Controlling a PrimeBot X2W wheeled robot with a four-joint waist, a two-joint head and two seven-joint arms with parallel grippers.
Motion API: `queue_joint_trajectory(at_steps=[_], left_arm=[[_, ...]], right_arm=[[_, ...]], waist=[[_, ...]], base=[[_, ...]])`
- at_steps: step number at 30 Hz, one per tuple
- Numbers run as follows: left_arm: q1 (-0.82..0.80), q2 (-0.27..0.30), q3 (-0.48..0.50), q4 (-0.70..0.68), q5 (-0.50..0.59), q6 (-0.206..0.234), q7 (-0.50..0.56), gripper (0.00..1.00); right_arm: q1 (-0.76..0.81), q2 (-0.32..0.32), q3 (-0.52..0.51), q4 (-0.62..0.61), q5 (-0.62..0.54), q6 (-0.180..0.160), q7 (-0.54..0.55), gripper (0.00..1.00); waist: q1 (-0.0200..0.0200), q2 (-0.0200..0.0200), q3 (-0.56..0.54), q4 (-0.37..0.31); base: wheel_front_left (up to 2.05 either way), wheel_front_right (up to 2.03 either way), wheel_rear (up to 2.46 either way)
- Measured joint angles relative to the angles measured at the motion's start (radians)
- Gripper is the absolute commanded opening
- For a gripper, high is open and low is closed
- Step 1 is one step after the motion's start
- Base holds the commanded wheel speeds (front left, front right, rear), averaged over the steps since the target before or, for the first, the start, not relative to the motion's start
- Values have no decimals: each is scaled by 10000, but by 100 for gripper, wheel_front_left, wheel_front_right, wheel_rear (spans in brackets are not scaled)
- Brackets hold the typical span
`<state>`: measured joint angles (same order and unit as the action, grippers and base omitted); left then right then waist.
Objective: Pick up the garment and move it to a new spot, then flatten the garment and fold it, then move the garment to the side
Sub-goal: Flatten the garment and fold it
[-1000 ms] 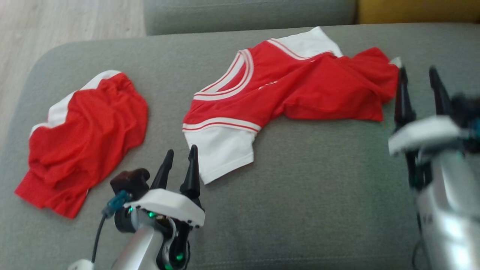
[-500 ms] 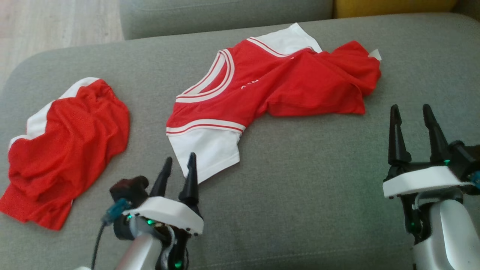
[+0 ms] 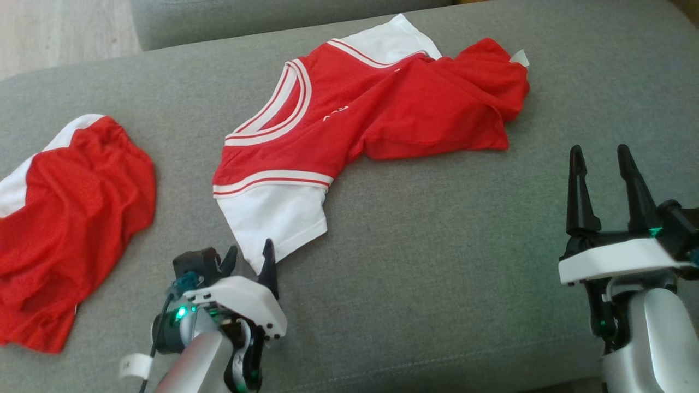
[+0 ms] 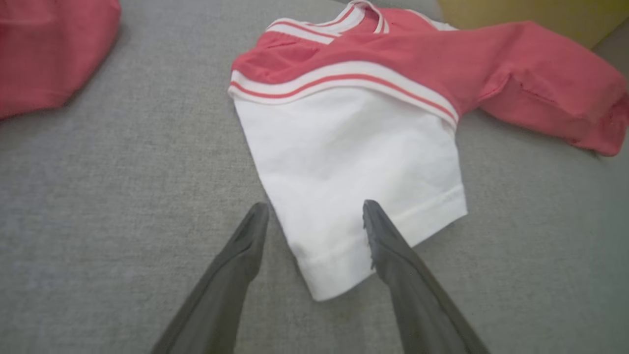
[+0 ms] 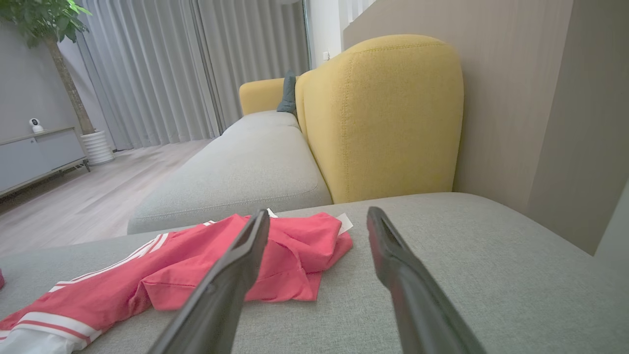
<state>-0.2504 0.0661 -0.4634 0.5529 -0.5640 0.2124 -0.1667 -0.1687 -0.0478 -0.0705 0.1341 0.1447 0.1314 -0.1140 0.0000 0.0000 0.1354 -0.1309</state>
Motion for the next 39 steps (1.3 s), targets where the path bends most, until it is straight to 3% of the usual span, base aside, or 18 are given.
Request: queue_joint_trajectory(at_steps=[12,13,14,19,27,39], left_arm=[[-319,33,-125,800,-6,-71,387,100],[-365,31,-130,848,-13,-190,416,20],[-419,25,-138,869,-59,-290,416,0],[-471,-50,-98,734,-305,-554,-140,0],[-535,-81,207,-393,-355,-550,-736,0],[-621,-117,-96,-1091,-165,-550,-811,0]], right_arm=[[-2,0,4,-6,46,0,107,100],[-3,0,4,13,35,0,148,100],[-9,0,0,44,33,0,221,100],[-146,0,-92,533,-67,0,731,100],[-1648,-33,-128,2324,140,2,1689,100],[-3669,-1244,393,5553,-130,0,2270,100]], waist=[[0,0,100,-62],[0,0,105,-49],[0,0,113,-30],[0,0,160,226],[0,0,302,914],[0,0,730,1429]], base=[[0,0,0],[0,0,0],[0,0,0],[0,0,0],[0,0,0],[0,0,0]])
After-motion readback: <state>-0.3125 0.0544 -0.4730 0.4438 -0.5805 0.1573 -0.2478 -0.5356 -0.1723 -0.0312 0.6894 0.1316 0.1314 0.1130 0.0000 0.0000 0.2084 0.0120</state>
